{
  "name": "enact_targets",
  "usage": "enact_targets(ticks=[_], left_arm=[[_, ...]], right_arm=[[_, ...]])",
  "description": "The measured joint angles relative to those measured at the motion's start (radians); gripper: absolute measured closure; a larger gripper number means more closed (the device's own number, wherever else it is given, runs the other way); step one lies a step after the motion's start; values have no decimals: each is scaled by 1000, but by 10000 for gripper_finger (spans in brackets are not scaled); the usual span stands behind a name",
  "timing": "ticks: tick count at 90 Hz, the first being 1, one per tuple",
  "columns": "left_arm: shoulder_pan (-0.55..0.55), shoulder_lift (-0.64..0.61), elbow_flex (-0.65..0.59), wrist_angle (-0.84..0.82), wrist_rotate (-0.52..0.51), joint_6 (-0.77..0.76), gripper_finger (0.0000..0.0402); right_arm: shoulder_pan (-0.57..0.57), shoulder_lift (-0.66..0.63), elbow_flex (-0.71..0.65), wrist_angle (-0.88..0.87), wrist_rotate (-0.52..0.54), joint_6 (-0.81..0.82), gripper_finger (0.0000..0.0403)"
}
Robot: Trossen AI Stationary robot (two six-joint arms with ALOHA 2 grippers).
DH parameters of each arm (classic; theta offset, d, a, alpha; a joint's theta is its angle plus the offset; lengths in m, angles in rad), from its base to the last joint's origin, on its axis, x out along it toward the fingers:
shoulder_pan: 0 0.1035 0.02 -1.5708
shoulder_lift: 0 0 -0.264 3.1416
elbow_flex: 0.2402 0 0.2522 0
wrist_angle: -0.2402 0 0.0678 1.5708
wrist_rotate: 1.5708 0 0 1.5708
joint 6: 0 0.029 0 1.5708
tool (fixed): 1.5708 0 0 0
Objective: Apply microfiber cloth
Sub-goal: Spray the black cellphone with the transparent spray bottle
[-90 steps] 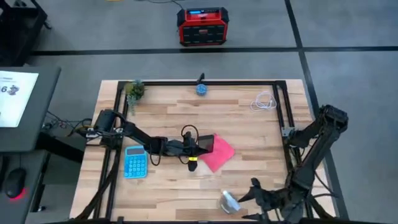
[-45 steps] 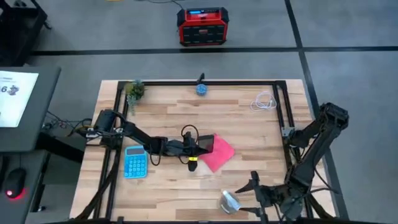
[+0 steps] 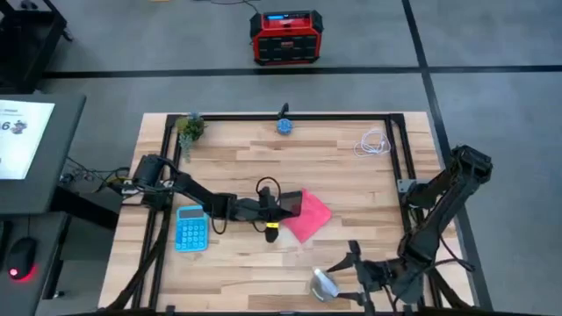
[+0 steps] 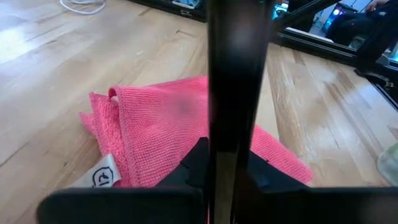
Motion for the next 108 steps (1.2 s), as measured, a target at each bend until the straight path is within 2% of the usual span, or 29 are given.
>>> enact_targets(ticks=[31, 52, 80, 93, 108], left_arm=[[0, -1, 0, -15, -1, -1, 387], [0, -1, 0, -15, -1, -1, 387], [0, -1, 0, -16, -1, -2, 387], [0, -1, 0, -16, -1, -2, 387], [0, -1, 0, -16, -1, -3, 387]], right_arm=[[-50, 0, 0, -1, -101, -1, 137], [-101, 0, 0, 10, -261, -35, 137], [-115, 0, 0, 14, -263, -71, 142], [-115, 0, 0, 15, -262, -71, 179], [-121, 0, -1, 16, -248, -46, 267]])
